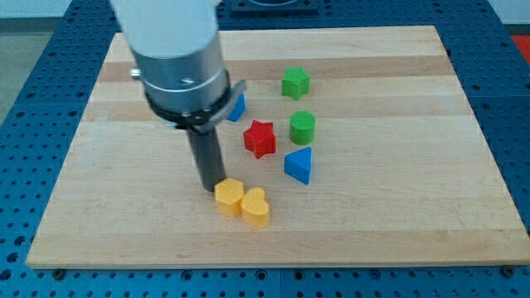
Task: Slide the yellow hexagon along with yellow heart towards bottom center
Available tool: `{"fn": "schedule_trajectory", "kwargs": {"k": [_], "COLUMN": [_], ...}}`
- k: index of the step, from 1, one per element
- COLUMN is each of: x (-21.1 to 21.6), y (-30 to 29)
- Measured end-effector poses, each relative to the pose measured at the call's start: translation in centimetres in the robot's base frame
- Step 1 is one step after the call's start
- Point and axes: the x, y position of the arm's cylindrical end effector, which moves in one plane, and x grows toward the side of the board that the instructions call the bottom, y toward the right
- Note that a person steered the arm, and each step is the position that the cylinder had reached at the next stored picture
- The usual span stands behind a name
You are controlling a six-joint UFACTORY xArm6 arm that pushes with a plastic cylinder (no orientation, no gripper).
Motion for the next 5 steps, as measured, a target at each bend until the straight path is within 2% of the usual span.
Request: {"fn": "schedule_trajectory", "kwargs": {"k": [1, 5], "x": [0.77, 0.66], "y": [2.62, 2.06]}}
